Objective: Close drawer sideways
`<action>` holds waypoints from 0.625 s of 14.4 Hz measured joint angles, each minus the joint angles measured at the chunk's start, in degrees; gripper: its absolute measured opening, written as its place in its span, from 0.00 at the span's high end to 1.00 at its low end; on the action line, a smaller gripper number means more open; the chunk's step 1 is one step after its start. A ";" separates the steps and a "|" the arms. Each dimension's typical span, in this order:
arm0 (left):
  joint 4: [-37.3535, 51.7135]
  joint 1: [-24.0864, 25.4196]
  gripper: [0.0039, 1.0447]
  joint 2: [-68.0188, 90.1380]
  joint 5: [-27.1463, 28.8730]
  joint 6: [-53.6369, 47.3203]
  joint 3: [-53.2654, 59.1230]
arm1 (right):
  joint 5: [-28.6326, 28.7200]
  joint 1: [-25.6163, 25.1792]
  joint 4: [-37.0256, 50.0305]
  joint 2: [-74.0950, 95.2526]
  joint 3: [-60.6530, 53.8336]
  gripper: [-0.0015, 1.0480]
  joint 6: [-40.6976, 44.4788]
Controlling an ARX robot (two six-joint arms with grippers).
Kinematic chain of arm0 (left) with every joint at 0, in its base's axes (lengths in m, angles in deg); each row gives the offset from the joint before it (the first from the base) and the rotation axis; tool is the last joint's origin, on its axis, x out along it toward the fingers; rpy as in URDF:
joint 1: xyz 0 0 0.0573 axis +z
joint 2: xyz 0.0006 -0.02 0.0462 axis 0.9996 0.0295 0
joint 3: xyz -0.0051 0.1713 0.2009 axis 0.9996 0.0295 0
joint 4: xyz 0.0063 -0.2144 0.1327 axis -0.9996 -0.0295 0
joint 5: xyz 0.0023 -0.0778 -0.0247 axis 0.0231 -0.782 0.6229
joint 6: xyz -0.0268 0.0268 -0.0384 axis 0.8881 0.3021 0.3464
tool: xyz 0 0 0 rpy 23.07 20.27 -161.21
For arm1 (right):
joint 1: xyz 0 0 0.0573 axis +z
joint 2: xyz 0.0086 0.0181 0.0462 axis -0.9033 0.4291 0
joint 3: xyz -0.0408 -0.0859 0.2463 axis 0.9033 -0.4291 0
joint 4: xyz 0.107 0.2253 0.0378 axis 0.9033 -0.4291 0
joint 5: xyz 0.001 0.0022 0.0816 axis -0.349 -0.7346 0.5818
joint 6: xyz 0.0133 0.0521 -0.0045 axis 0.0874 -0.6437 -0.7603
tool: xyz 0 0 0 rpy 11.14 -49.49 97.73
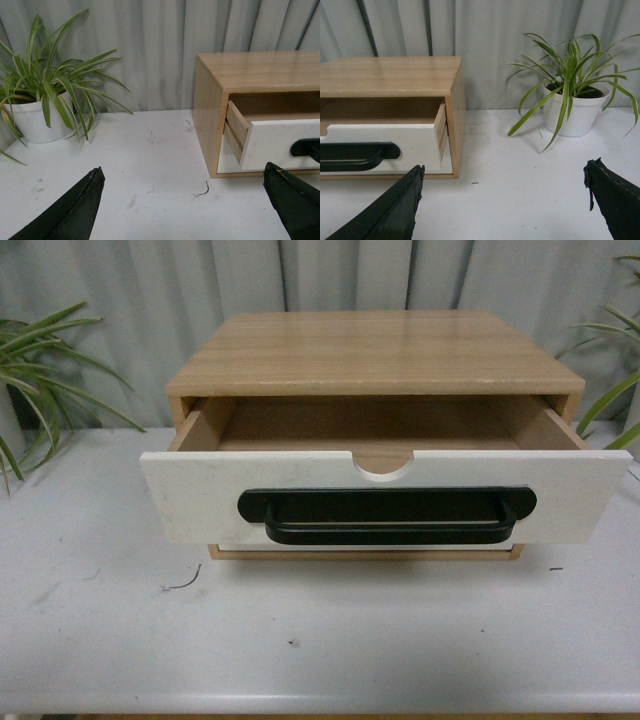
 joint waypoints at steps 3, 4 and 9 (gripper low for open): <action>0.00 0.00 0.06 0.00 0.00 0.00 0.00 | 0.00 0.00 0.00 0.00 0.00 0.06 0.00; 0.00 0.00 0.06 0.00 0.02 0.00 0.00 | 0.00 0.00 0.00 0.00 0.00 0.06 0.00; -12.72 -9.25 0.06 13.79 22.62 11.04 -7.89 | 7.17 -5.03 1.73 13.51 4.26 0.06 -6.86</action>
